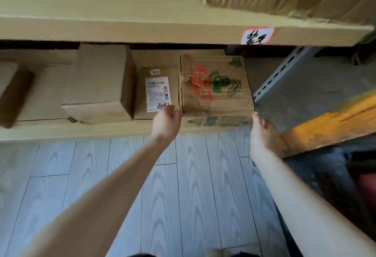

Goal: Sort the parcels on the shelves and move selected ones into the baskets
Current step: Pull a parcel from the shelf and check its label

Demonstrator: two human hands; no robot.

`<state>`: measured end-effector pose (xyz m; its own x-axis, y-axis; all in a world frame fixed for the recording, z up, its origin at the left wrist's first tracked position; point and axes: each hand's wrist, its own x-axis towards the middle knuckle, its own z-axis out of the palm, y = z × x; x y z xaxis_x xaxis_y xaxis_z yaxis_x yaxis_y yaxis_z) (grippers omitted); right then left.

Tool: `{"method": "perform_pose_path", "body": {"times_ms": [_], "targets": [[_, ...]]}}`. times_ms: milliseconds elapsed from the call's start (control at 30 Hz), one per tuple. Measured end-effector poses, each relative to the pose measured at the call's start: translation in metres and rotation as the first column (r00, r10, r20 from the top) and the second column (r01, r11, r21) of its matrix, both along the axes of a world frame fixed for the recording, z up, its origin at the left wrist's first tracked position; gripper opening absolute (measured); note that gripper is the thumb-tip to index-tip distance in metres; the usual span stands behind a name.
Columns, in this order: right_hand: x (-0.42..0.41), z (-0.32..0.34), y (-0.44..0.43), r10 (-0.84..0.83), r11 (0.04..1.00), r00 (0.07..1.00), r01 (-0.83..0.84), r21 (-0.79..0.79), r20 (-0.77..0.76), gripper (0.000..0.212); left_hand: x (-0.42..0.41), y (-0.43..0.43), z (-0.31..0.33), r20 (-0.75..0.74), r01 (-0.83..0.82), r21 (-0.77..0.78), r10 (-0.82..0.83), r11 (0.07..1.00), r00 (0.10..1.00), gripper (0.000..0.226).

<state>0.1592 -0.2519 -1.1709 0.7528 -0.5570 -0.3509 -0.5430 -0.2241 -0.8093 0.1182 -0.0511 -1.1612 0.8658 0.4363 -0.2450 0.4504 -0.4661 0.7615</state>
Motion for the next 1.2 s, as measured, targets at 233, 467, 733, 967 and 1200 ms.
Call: {"method": "perform_pose_path", "body": {"times_ms": [233, 467, 733, 967, 1200], "targets": [[0.026, -0.059, -0.003, 0.027, 0.976, 0.986, -0.061, 0.21, 0.162, 0.033, 0.032, 0.007, -0.059, 0.157, 0.03, -0.175, -0.002, 0.984, 0.988, 0.049], [0.013, -0.049, -0.003, -0.041, 0.919, 0.976, -0.047, 0.391, 0.213, 0.023, 0.017, -0.005, -0.045, 0.248, -0.024, -0.357, 0.12, 0.934, 0.961, 0.037], [-0.006, -0.047, -0.01, 0.022, 0.848, 0.984, -0.113, 0.517, 0.177, 0.03, -0.008, 0.012, -0.004, 0.24, -0.047, -0.512, 0.195, 0.858, 0.951, 0.043], [-0.014, -0.034, 0.007, 0.344, 0.859, 0.915, -0.398, 0.322, 0.212, 0.022, -0.017, 0.024, 0.012, 0.126, -0.002, -0.826, 0.187, 0.564, 0.974, 0.041], [-0.035, 0.023, 0.051, 0.687, 0.615, 0.556, -0.788, 0.032, 0.469, 0.046, -0.018, 0.011, 0.018, 0.175, 0.022, -0.801, 0.199, 0.598, 0.964, 0.035]]}}
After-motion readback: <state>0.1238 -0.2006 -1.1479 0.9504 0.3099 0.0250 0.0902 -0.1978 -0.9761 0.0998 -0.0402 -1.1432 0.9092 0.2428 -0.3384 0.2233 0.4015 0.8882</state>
